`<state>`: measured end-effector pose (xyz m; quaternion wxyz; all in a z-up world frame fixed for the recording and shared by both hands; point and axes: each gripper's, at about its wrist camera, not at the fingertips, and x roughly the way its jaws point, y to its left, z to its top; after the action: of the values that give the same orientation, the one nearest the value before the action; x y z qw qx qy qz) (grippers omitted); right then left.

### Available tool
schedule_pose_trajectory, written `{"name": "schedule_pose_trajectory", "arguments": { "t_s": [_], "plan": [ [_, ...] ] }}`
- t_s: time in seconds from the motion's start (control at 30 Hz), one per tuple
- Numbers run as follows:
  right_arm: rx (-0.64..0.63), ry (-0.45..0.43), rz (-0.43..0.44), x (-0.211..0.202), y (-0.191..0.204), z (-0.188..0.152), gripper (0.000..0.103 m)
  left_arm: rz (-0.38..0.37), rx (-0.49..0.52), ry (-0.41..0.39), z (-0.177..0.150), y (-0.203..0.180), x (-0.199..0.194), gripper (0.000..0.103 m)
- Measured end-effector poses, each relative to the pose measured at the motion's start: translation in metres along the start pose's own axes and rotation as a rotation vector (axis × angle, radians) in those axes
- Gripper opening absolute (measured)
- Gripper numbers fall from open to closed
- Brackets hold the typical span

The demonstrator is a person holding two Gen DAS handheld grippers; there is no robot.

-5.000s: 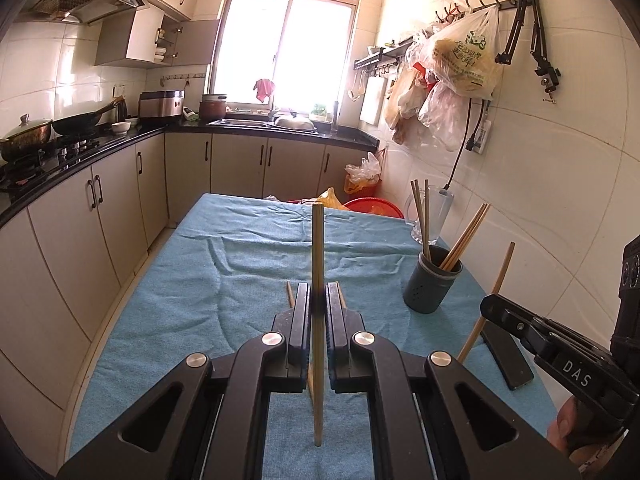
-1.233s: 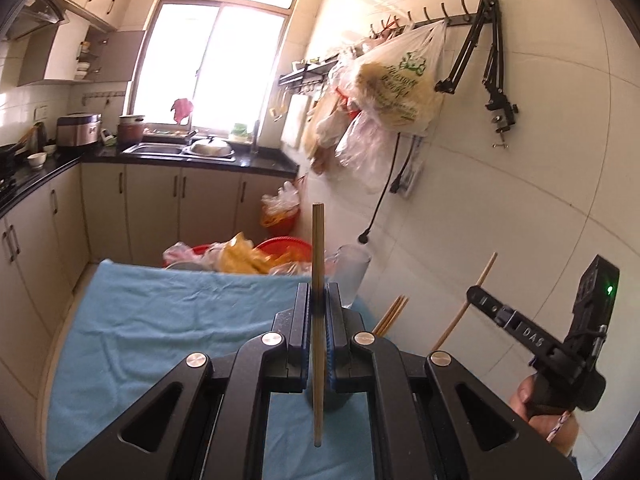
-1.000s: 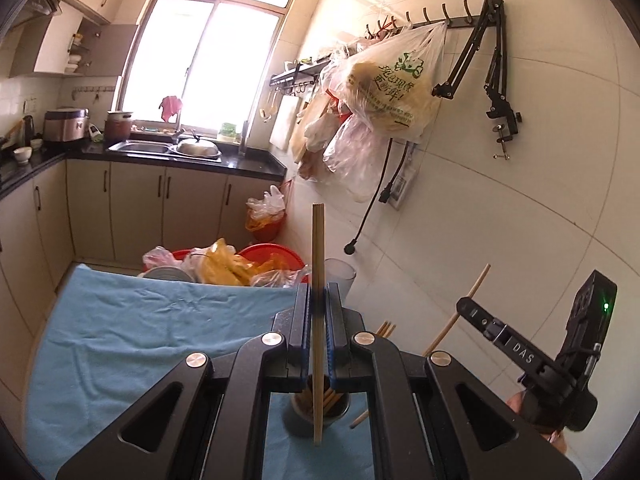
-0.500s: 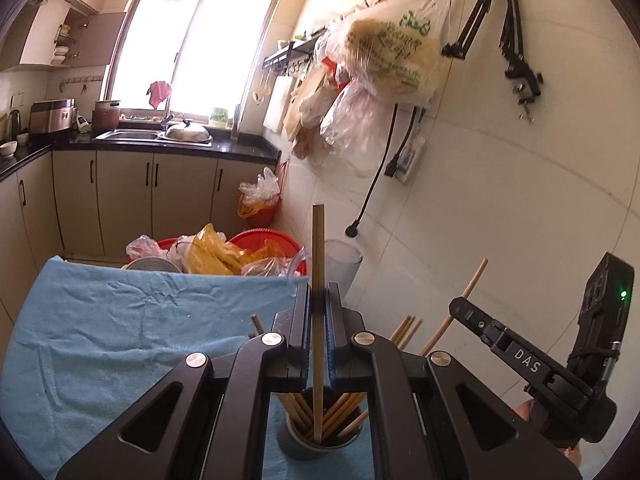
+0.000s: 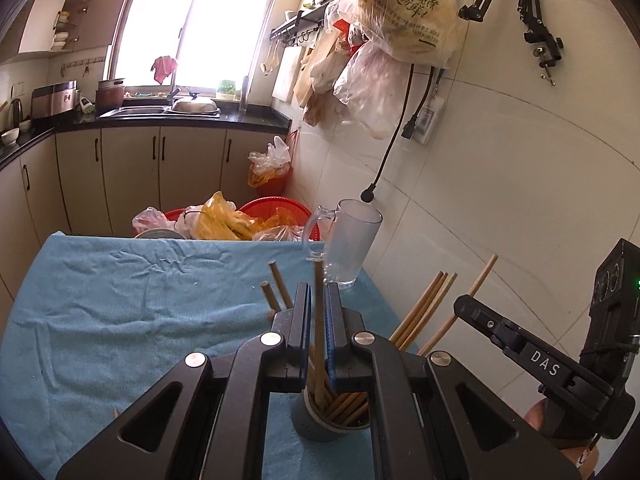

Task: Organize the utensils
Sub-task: 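Lower the chopsticks into the dark holder and open both grippers, then withdraw both grippers back over the last two chopsticks on the towel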

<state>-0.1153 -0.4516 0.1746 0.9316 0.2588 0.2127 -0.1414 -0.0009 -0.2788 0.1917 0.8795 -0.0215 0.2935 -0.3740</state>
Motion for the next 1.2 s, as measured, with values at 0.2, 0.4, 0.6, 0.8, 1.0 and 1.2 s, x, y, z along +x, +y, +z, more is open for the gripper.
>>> {"name": "schedule_pose_trajectory", "arguments": {
  "t_s": [0.2,0.4,0.6,0.8,1.0,1.2],
  "plan": [
    [-0.001,-0.011,0.004,-0.011,0.000,0.002,0.011,0.002,0.002,-0.026,0.002,-0.002,-0.014,0.022],
    [0.010,-0.037,0.012,-0.034,0.002,0.000,0.021,0.003,-0.007,-0.058,0.001,0.000,-0.045,0.027],
    [-0.012,-0.036,0.019,-0.052,0.011,-0.017,0.028,0.047,-0.017,-0.086,-0.015,0.016,-0.082,0.035],
    [-0.070,0.029,0.052,-0.053,0.029,-0.060,0.028,0.136,-0.071,-0.066,-0.054,0.060,-0.114,0.041],
    [-0.128,0.137,0.084,-0.035,0.051,-0.110,0.028,0.229,-0.151,0.030,-0.114,0.111,-0.121,0.041],
    [-0.171,0.211,0.096,-0.019,0.070,-0.144,0.028,0.325,-0.220,0.133,-0.178,0.152,-0.116,0.041]
  ]
}}
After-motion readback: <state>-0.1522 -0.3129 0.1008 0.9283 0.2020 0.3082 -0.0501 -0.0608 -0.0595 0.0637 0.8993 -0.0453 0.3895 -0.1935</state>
